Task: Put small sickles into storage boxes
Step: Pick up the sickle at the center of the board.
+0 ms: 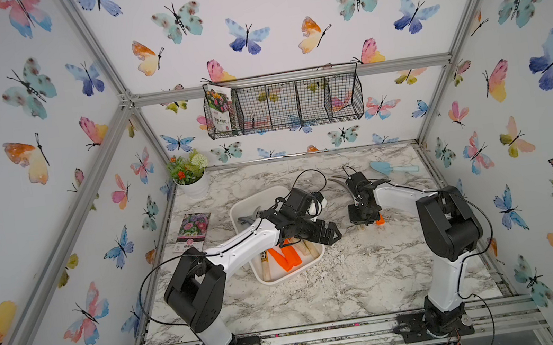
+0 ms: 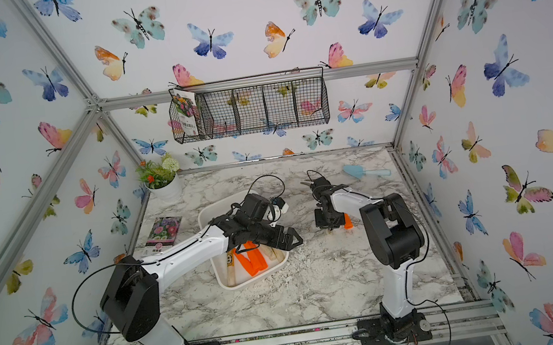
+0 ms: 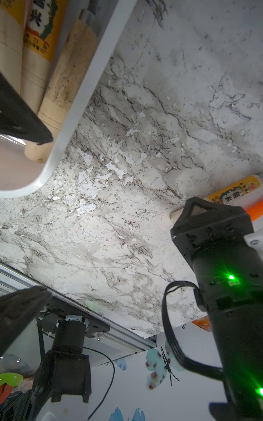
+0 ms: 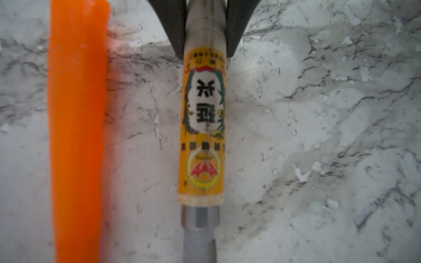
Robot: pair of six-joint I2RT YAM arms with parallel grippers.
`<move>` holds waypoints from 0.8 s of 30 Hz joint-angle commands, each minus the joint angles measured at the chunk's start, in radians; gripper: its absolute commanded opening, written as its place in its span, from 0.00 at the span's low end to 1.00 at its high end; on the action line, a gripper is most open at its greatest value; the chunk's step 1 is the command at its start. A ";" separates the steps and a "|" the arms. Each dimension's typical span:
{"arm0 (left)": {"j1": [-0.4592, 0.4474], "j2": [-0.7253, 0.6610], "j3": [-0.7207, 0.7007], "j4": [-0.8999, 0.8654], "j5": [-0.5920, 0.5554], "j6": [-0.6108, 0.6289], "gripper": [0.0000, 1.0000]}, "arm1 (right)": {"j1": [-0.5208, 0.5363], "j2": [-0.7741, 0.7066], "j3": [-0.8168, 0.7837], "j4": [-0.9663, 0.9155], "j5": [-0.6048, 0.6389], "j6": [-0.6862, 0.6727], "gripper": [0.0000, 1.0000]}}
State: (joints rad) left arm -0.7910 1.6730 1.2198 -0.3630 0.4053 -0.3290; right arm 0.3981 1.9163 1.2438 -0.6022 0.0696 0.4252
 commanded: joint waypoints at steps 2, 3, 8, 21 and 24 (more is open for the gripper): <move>0.008 -0.075 -0.031 -0.015 -0.009 -0.005 0.98 | -0.001 -0.035 -0.029 -0.044 -0.039 0.008 0.01; 0.007 -0.084 -0.039 -0.013 -0.011 -0.008 0.98 | 0.001 -0.043 -0.033 -0.044 -0.043 0.011 0.01; 0.007 -0.148 -0.088 -0.011 -0.023 -0.023 0.98 | 0.014 -0.087 -0.047 -0.053 -0.047 0.028 0.01; 0.007 -0.318 -0.187 -0.049 -0.058 -0.046 0.98 | 0.110 -0.173 -0.013 -0.124 -0.011 0.098 0.01; 0.007 -0.356 -0.204 -0.060 -0.067 -0.050 0.98 | 0.139 -0.191 0.003 -0.145 -0.001 0.117 0.01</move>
State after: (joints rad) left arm -0.7872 1.3655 1.0275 -0.3889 0.3614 -0.3702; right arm 0.5148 1.7641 1.2102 -0.7017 0.0422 0.5083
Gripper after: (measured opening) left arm 0.984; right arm 0.250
